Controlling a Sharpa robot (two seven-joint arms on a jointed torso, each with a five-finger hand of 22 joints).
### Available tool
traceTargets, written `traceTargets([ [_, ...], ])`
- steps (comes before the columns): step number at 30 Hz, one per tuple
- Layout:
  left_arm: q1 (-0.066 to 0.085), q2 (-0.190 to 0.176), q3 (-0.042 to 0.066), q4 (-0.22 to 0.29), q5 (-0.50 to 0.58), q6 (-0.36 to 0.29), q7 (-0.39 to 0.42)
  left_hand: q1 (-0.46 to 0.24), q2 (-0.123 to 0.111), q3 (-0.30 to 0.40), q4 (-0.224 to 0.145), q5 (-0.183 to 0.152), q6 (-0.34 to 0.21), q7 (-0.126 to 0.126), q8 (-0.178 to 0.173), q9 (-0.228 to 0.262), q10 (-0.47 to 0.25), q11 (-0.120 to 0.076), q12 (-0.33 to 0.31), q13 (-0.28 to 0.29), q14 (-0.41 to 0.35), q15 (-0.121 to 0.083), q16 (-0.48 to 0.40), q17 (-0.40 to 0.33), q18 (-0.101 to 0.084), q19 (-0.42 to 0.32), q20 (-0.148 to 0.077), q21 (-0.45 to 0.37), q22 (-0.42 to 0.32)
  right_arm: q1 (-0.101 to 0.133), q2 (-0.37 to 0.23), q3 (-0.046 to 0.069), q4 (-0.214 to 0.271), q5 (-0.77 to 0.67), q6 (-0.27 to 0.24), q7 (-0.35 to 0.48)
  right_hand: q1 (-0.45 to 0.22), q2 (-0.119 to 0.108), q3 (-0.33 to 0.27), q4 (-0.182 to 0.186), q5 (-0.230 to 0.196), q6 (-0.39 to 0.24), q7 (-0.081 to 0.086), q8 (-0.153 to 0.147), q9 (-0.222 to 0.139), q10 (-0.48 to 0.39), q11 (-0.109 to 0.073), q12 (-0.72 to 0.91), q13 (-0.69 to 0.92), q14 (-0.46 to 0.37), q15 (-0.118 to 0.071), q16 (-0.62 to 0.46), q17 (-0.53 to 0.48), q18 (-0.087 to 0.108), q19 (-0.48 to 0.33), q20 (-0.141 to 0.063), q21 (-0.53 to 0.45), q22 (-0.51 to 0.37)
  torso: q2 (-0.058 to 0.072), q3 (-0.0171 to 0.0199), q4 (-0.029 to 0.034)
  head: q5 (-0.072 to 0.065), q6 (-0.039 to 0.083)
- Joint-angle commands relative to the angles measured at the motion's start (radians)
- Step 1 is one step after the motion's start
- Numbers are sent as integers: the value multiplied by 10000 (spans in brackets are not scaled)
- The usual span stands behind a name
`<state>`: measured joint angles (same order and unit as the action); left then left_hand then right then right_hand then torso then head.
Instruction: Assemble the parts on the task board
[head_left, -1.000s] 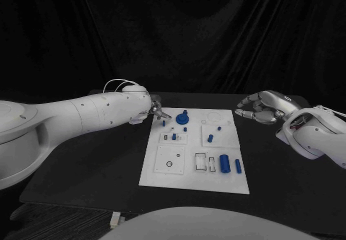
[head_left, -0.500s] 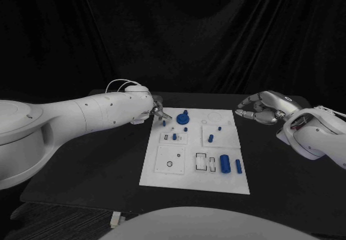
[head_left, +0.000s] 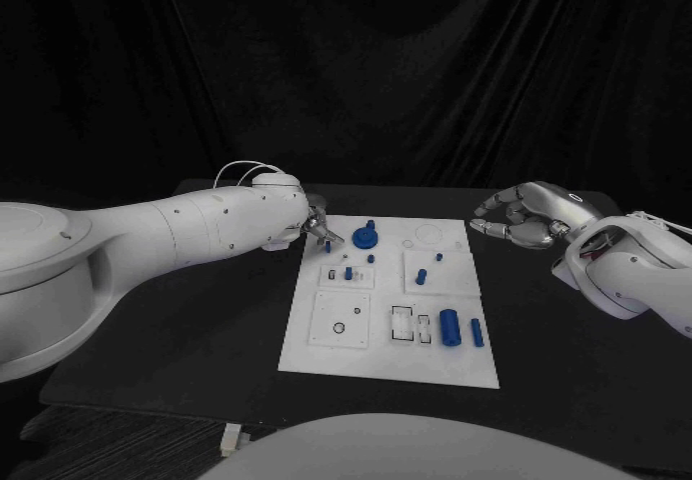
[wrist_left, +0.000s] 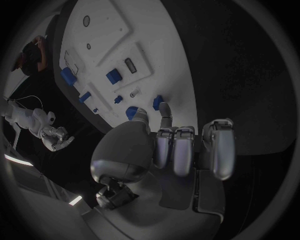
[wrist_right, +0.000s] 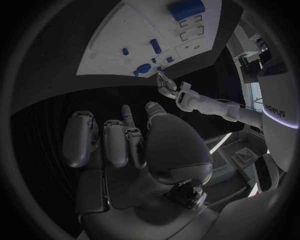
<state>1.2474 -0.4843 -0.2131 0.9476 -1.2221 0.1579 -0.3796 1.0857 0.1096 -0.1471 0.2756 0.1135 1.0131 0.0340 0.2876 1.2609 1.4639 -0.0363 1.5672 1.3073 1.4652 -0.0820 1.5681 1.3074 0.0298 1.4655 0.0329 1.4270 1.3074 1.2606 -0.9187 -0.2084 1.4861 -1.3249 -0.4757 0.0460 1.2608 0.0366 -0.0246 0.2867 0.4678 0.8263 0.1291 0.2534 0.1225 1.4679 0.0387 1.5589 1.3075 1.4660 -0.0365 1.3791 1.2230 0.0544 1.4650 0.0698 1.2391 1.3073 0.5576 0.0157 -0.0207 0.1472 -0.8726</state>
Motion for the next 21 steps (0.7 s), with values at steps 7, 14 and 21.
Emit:
traceTargets([
  [7, -69, 59, 9, -29, 55, 280, 40, 182, 31, 91, -33, 116, 44, 6, -88, -40, 1069, 77, 36, 2635, 1056, 94, 27, 2634, 73, 200, 71, -66, 2144, -22, -1, 7, 17, -19, 58, -170, 59, 80, -6, -8, 66, 79, -25, -20, -21, 793, 32, -50, 2262, 425, 22, -65, -15, 190, 15, 14, -44, 1624, 0, 3, -6, -1, 0],
  [14, -102, 95, 10, -64, 55, 268, 47, 239, 67, 130, -45, 212, 49, 10, -135, -63, 1069, 82, 36, 2635, 1056, 100, 27, 2634, 79, 183, 77, -91, 2136, -23, 2, 7, 18, -19, 77, -172, 59, 80, -6, -8, 66, 79, -25, -20, -21, 793, 32, -50, 2262, 425, 22, -65, -15, 190, 15, 14, -44, 1624, -3, 2, -2, -18, 0],
  [21, -119, 118, 10, -93, 55, 217, 59, 291, 99, 169, -41, 380, 44, 22, -222, -106, 1069, 91, 36, 2635, 1056, 108, 27, 2634, 83, 168, 86, -110, 2130, -24, -6, 7, 21, -19, 92, -176, 72, 86, 3, -12, 108, 80, -27, -24, -28, 780, 30, -60, 2240, 422, 20, -75, -33, 194, 9, 12, -68, 1617, -1, 3, 1, -19, 0],
])
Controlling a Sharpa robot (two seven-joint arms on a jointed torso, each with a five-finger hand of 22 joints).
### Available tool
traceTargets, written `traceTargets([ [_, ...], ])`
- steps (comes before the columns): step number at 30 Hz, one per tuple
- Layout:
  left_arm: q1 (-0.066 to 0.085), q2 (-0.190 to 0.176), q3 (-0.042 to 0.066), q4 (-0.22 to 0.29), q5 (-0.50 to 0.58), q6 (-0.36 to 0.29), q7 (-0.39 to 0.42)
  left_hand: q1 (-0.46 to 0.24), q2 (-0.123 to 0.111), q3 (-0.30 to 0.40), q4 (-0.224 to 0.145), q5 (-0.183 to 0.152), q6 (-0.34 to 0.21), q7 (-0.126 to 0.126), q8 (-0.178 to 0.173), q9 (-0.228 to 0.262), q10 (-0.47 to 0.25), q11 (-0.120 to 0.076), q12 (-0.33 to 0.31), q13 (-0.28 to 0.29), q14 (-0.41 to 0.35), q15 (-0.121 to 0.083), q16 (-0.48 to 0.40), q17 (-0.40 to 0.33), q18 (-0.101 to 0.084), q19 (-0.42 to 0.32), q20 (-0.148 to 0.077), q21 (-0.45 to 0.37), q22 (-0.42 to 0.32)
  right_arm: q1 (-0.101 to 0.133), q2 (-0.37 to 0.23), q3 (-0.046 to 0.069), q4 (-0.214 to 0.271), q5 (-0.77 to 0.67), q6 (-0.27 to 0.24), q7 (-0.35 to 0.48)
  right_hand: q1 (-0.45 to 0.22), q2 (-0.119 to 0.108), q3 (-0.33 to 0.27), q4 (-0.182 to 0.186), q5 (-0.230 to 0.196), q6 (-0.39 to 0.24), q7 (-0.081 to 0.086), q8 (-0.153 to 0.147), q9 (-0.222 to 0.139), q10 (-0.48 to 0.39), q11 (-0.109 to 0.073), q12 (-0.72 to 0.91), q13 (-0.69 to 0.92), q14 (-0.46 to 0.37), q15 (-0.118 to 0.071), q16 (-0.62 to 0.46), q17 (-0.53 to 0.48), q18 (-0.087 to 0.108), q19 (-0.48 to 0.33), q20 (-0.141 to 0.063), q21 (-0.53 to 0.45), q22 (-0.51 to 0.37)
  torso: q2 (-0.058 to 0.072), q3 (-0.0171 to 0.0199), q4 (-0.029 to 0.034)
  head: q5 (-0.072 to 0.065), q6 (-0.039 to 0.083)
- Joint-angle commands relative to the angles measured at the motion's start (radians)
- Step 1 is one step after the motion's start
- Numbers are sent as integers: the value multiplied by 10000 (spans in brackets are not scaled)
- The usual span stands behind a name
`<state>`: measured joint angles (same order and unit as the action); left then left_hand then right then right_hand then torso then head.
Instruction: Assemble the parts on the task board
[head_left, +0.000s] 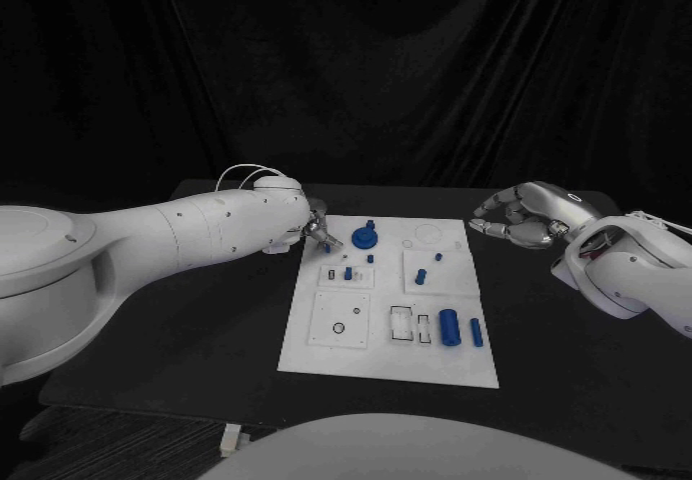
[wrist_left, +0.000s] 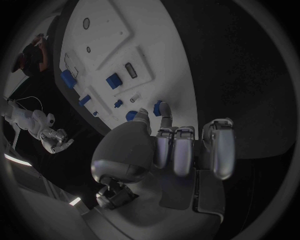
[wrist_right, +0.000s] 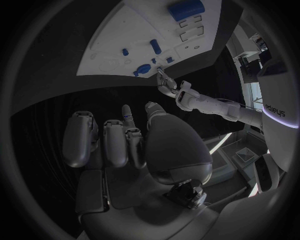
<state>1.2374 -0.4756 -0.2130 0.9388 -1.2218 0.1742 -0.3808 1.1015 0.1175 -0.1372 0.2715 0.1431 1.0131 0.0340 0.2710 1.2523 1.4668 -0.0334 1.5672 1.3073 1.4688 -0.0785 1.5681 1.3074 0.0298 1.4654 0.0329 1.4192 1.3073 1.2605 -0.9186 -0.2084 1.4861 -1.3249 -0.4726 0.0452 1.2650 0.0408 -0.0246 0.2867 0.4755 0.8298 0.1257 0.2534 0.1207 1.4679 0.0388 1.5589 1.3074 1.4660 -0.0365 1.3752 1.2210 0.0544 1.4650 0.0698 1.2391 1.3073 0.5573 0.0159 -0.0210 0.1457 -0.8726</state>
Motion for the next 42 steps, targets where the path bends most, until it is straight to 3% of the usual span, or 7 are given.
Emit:
traceTargets([
  [1, -22, 35, 10, -7, 52, 50, 76, 197, 23, 107, -15, 325, 54, 25, -121, -53, 1040, 68, 36, 2635, 1020, 79, 27, 2634, 85, 161, 92, -42, 2128, -24, -10, 7, 22, -19, 62, -167, 31, 44, 3, -12, 30, 46, 8, -24, -11, 780, 30, -60, 2241, 422, 20, -36, -13, 194, 9, 12, -68, 1618, 2, 4, 6, -8, 0],
  [17, -33, 43, 10, -6, 52, -8, 130, 915, -148, 817, -202, 2792, 84, 20, -842, -377, 1040, 69, 36, 2635, 1020, 91, 27, 2634, 113, 81, 113, -149, 2094, -29, -12, 7, 13, -19, 115, -183, 68, 55, 24, -27, 66, 44, 8, -30, -21, 766, 28, -72, 2217, 422, 18, -40, -20, 201, -1, 9, -104, 1608, 0, -1, -3, 50, 0],
  [19, -34, 36, 10, 4, 52, 0, 132, 1111, -203, 1155, -289, 2408, 95, 1, -922, -392, 1040, 57, 36, 2635, 1020, 72, 27, 2634, 114, 75, 95, -153, 2093, -29, -11, 7, 10, -19, 124, -187, 80, 59, 31, -32, 74, 44, 7, -32, -23, 760, 28, -76, 2208, 421, 18, -41, -22, 203, -3, 9, -113, 1606, -1, 0, 0, 47, 0],
  [27, -37, 45, 10, 10, 52, -21, 176, 1414, -570, 2291, -496, 2904, 113, -22, -1093, -400, 1040, 27, 36, 2635, 1020, 45, 27, 2634, 118, 57, 71, -172, 2087, -30, -12, 7, 6, -19, 148, -207, 118, 67, 51, -45, 93, 44, 8, -37, -32, 756, 28, -80, 2200, 420, 17, -46, -32, 206, -8, 7, -133, 1601, -2, 0, 1, 37, 0],
  [29, -38, 50, 10, 10, 52, -37, 201, 1460, -732, 2701, -573, 3053, 126, -28, -1120, -383, 1040, 20, 36, 2635, 1020, 42, 27, 2634, 120, 52, 64, -178, 2084, -30, -13, 7, 5, -19, 152, -211, 118, 67, 51, -45, 93, 44, 8, -37, -32, 756, 28, -80, 2200, 420, 17, -46, -32, 206, -8, 7, -133, 1601, -2, 1, 4, 37, 0],
  [35, -39, 36, 10, 34, 52, -105, 293, 1034, -1686, 5230, -1095, 3058, 245, -26, -1140, -139, 1040, 14, 36, 2635, 1020, 46, 27, 2634, 120, 49, 50, -175, 2083, -30, -16, 7, 2, -19, 156, -223, 139, 75, 64, -50, 100, 42, 9, -41, -37, 750, 28, -85, 2190, 417, 16, -56, -51, 208, -11, 6, -144, 1598, -8, 4, 2, 46, 0],
  [42, -39, -86, 10, 178, 165, -473, 375, 702, -1994, 6368, -1620, 3147, 358, -39, -1017, 131, 1040, -11, 36, 2635, 1020, 23, 27, 2634, 105, 94, 40, -107, 2104, -31, -25, 7, 7, -19, 144, -236, 139, 75, 64, -50, 100, 42, 9, -41, -37, 750, 28, -85, 2190, 417, 16, -56, -51, 208, -11, 6, -144, 1598, -1, -2, -2, 56, 0],
])
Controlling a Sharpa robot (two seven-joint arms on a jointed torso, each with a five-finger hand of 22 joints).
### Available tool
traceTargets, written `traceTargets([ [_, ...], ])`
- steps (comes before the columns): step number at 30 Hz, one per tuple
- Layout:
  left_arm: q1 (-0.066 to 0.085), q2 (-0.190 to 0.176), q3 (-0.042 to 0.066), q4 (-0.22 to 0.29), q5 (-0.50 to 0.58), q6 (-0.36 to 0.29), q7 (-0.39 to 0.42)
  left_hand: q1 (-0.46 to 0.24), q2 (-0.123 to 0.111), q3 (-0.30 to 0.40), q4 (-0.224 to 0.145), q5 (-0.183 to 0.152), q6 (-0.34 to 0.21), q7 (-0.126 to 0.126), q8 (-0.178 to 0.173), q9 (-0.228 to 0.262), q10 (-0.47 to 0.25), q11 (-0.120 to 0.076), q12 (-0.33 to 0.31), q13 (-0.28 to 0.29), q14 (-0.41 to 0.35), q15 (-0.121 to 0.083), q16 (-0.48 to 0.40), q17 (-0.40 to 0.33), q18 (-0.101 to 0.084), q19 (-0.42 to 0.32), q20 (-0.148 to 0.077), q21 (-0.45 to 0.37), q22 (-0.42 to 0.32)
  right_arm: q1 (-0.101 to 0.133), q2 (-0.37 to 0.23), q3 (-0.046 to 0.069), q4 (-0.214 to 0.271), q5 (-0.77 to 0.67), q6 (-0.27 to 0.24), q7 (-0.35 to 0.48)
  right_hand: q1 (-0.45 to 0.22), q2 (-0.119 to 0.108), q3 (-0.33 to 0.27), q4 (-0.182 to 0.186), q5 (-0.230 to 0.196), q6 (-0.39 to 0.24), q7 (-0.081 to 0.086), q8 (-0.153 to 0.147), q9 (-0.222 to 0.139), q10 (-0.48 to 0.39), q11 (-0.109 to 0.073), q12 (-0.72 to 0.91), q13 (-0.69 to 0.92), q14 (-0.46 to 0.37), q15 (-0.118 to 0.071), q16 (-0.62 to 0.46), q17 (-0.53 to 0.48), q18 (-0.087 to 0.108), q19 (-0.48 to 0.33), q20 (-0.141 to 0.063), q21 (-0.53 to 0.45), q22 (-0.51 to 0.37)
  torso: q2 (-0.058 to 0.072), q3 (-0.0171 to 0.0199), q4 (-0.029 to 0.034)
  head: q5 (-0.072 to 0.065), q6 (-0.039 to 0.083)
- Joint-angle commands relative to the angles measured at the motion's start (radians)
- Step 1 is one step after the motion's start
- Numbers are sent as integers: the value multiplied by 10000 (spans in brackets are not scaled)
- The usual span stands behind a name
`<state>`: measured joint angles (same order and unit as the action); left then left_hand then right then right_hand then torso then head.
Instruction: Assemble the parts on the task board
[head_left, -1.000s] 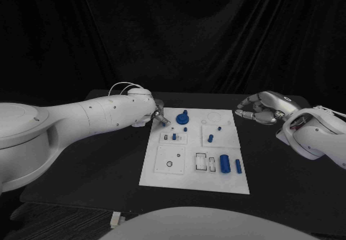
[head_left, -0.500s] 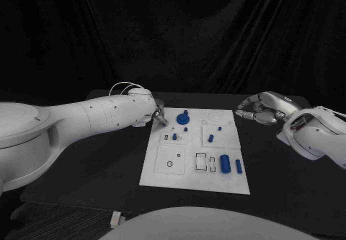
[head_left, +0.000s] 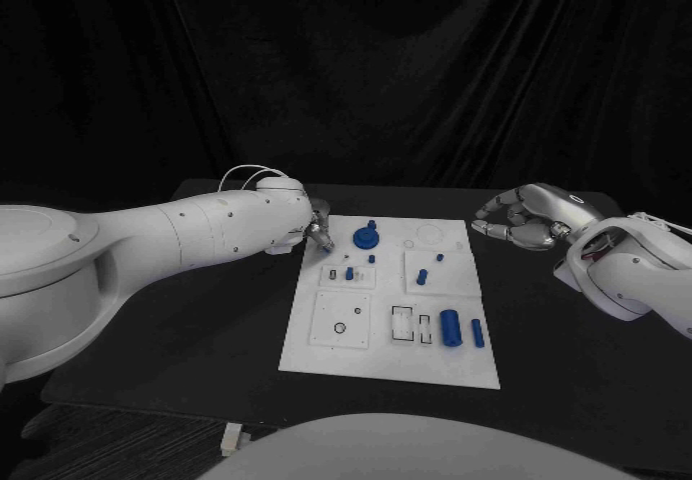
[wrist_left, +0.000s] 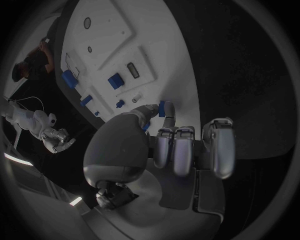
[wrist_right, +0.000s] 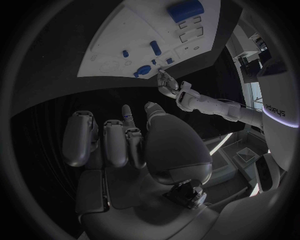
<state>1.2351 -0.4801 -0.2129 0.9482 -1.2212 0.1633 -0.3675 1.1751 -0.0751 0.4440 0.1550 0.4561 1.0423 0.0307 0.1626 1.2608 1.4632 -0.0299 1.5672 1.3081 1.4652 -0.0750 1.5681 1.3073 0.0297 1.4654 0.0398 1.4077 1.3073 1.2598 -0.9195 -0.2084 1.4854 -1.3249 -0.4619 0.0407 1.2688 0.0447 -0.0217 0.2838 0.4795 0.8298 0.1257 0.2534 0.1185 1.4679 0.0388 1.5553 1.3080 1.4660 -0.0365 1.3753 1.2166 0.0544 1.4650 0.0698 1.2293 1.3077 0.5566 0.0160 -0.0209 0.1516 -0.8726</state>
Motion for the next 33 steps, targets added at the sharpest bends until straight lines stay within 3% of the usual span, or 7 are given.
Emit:
traceTargets([
  [1, -15, -87, 9, 140, 271, -447, 238, -67, -86, 663, -501, 23, 81, -9, 81, 67, 1075, -43, 36, 2627, 1056, -17, 27, 2635, 106, 99, -33, 13, 2105, -24, -18, 7, 15, -19, 34, -195, 100, 36, 35, -21, 60, 42, 9, -41, -15, 750, 28, -49, 2184, 417, 16, -57, -7, 208, -11, 6, -45, 1594, 6, -1, -2, -5, 0],
  [10, 115, -758, 12, 1139, 1882, -1051, -162, -262, -229, 1088, -713, 131, 138, -13, 168, 177, 1075, -61, 36, 2627, 1056, -38, 27, 2635, 103, 114, -47, 30, 2109, -25, -65, 7, 28, -19, 38, -238, 118, 50, 49, -22, 65, 43, 10, -43, -19, 745, 29, -53, 2175, 415, 16, -63, -18, 210, -15, 6, -59, 1590, 4, -1, 4, -61, 0],
  [16, 360, -1509, 12, 2437, 2389, -1461, -706, -343, -250, 1169, -749, 165, 170, -22, 201, 204, 1075, -69, 36, 2627, 1056, -47, 27, 2635, 104, 118, -55, 30, 2108, -33, -77, 7, 20, -19, 80, -277, 118, 50, 49, -22, 65, 43, 10, -43, -19, 745, 29, -53, 2175, 415, 16, -63, -18, 210, -15, 6, -59, 1590, -12, -2, 4, -32, 0],
  [20, 434, -1863, 12, 3118, 2477, -1454, -1042, -419, -262, 1202, -750, 165, 180, -22, 215, 217, 1075, -71, 36, 2627, 1056, -52, 27, 2635, 110, 107, -60, 7, 2099, -51, -61, 6, 12, -19, 111, -295, 118, 50, 49, -22, 65, 43, 10, -43, -19, 745, 29, -53, 2175, 415, 16, -63, -18, 210, -15, 6, -59, 1590, -16, -1, 2, 1, 0],
  [27, 477, -2174, 9, 3868, 2532, -1236, -1408, -555, -248, 1255, -765, 20, 179, -31, 229, 236, 1075, -78, 36, 2627, 1056, -59, 27, 2635, 115, 99, -68, -15, 2091, -103, -24, 6, -7, -19, 187, -311, 174, 64, 80, -37, 77, 55, 9, -44, -29, 743, 28, -55, 2171, 412, 16, -72, -35, 212, -18, 4, -76, 1586, -7, 2, 10, 6, 0],
  [33, 465, -2198, 6, 4064, 2543, -1072, -1554, -607, -227, 1271, -775, -68, 157, -30, 225, 242, 1075, -77, 36, 2627, 1056, -60, 27, 2635, 132, 60, -70, -85, 2068, -134, -25, 6, -7, -19, 191, -305, 196, 64, 90, -45, 86, 59, 9, -44, -32, 744, 28, -54, 2173, 413, 15, -71, -33, 210, -16, 4, -70, 1588, -10, 15, 10, 9, 0],
])
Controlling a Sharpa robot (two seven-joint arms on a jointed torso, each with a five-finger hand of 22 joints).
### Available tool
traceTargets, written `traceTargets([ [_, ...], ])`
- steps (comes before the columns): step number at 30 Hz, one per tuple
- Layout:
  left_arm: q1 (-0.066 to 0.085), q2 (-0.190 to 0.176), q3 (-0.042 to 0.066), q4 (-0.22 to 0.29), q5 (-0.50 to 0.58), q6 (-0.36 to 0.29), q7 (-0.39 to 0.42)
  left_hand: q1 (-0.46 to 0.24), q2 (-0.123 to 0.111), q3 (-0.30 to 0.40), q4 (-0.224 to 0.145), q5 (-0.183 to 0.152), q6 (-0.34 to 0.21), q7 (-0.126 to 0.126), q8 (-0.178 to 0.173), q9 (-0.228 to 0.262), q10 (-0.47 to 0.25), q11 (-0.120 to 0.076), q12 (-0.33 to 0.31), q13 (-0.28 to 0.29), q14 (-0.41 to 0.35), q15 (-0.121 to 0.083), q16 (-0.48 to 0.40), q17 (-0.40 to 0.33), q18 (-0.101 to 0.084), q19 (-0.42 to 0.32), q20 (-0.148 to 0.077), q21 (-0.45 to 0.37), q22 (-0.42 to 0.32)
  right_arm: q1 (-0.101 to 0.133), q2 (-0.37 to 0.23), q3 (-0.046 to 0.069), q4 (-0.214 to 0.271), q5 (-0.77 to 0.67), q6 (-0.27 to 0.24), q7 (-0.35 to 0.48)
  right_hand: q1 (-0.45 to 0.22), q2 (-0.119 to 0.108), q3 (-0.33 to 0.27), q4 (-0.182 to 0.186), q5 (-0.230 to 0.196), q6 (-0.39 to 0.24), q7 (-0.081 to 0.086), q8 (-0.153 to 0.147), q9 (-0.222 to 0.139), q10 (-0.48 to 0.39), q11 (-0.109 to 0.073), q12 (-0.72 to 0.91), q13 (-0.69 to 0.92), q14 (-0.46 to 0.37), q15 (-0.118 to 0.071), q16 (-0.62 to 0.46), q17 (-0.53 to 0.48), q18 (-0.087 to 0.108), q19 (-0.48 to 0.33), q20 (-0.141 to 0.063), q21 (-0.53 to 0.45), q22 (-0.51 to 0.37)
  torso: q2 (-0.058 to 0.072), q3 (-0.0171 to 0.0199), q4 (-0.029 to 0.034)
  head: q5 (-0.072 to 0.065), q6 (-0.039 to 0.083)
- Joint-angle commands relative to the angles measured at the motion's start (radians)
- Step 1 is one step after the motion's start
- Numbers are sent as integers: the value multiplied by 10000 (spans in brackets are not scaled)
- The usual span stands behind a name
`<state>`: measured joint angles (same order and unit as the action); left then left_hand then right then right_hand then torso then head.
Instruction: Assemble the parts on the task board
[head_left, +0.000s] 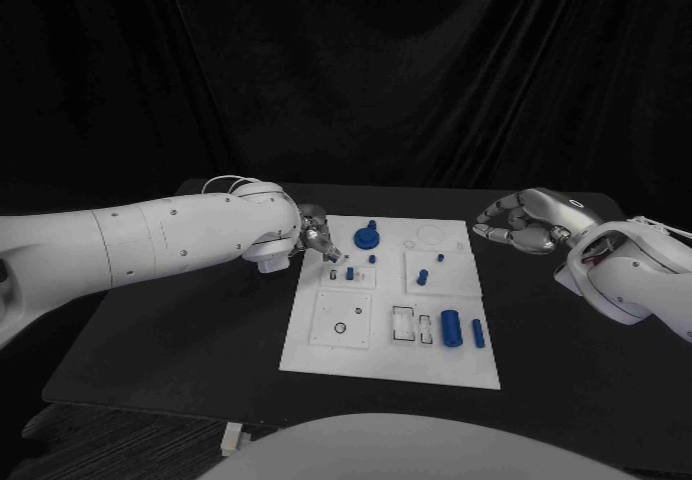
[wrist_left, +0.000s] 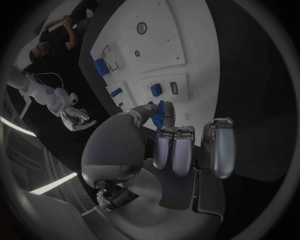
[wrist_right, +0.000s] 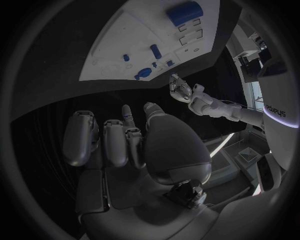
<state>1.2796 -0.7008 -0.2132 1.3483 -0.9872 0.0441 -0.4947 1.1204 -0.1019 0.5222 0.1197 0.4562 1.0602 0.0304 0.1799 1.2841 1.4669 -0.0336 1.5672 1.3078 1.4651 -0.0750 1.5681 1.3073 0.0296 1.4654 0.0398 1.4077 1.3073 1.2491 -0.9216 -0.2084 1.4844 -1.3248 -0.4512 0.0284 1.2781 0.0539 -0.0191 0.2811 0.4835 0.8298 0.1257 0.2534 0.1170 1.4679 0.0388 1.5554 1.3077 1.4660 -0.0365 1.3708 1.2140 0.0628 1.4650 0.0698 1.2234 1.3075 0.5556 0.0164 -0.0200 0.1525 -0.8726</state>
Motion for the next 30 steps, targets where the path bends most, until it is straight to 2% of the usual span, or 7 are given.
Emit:
traceTargets([
  [1, 11, 12, 8, 72, 204, 112, -288, -98, 54, 487, -421, -129, -33, -23, 51, 13, 1039, -38, 36, 2630, 1057, -58, 27, 2635, 132, 59, -70, -88, 2067, -29, -9, 6, 6, -20, 83, -171, 104, -29, 63, -18, 46, 58, 9, -44, -17, 744, 28, -55, 2177, 413, 15, -25, -7, 126, -16, 4, -12, 1590, 6, 6, 0, -12, 0],
  [10, -158, 38, 5, 74, -129, -74, -254, -165, 68, 466, -408, -185, -49, -16, 47, 17, 1039, -31, 36, 2630, 1057, -54, 27, 2635, 147, 25, -68, -149, 2047, -41, -64, 6, 26, -20, 121, -96, 141, -43, 74, -35, 64, 65, 9, -45, -22, 739, 27, -59, 2169, 412, 15, -28, -11, 129, -20, 3, -27, 1587, 16, -5, -6, -31, 0],
  [16, -331, 85, 4, 26, -223, -143, -209, -201, 81, 455, -396, -204, -59, -12, 45, 19, 1039, -27, 36, 2630, 1057, -51, 27, 2635, 152, 12, -67, -171, 2040, -54, -68, 6, 26, -20, 152, -79, 146, -49, 74, -36, 67, 67, 9, -45, -24, 737, 27, -61, 2164, 412, 15, -28, -12, 129, -21, 3, -32, 1585, 30, -7, -21, -3, 0],
  [26, -456, 204, 4, -106, -247, -46, -85, -229, 85, 441, -393, -229, -80, -11, 38, 21, 1039, -23, 36, 2630, 1057, -47, 27, 2635, 162, -12, -65, -213, 2026, -59, -60, 6, 27, -20, 159, -70, 146, -49, 74, -36, 67, 67, 9, -45, -24, 737, 27, -61, 2164, 412, 15, -28, -12, 129, -21, 3, -32, 1585, 20, -3, -12, 196, 0],
  [30, -473, 230, 4, -173, -248, -77, -32, -232, 86, 440, -394, -232, -84, -11, 37, 21, 1039, -23, 36, 2630, 1057, -47, 27, 2635, 161, -10, -65, -210, 2027, -60, -69, 6, 33, -20, 146, -70, 146, -49, 74, -36, 67, 67, 9, -45, -24, 737, 27, -61, 2164, 412, 15, -28, -12, 129, -21, 3, -32, 1585, 23, -3, -5, 192, 0],
])
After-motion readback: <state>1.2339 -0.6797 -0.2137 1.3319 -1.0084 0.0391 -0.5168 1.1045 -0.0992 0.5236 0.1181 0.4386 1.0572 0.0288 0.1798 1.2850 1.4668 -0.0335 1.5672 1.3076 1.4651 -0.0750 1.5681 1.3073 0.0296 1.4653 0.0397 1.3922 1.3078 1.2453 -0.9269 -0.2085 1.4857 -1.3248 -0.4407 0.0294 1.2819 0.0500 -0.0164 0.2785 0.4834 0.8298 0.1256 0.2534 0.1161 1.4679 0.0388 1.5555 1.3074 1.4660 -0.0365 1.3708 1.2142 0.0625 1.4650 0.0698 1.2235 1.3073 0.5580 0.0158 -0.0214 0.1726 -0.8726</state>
